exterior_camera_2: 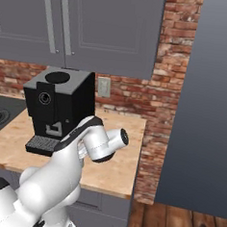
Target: Place the drinks on the dining counter in a tight cluster.
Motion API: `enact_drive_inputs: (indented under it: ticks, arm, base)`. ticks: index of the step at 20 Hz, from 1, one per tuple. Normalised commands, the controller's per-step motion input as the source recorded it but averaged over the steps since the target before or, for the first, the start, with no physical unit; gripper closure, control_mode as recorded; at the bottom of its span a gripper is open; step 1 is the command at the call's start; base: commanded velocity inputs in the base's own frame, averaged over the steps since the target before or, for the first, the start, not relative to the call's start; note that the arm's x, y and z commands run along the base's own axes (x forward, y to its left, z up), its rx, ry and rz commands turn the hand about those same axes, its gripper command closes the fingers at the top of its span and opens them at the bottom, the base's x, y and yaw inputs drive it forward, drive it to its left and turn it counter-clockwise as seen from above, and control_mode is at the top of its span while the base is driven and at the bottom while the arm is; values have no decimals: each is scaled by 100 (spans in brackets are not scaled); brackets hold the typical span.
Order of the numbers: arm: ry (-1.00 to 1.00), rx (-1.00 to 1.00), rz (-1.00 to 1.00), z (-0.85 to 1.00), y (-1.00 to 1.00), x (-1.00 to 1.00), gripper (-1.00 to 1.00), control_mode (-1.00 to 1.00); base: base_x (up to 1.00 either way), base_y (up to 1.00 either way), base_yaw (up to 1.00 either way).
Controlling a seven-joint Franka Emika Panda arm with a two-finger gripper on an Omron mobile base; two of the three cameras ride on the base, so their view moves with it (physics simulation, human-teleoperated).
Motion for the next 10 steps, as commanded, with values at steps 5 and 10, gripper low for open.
enact_drive_inputs:
  ticks: [5, 10]
  arm:
    - [0, 0, 0, 0, 0, 0, 100, -100]
    - [0, 0, 0, 0, 0, 0, 100, -100]
  base:
    - [0, 0, 0]
    - [0, 0, 0]
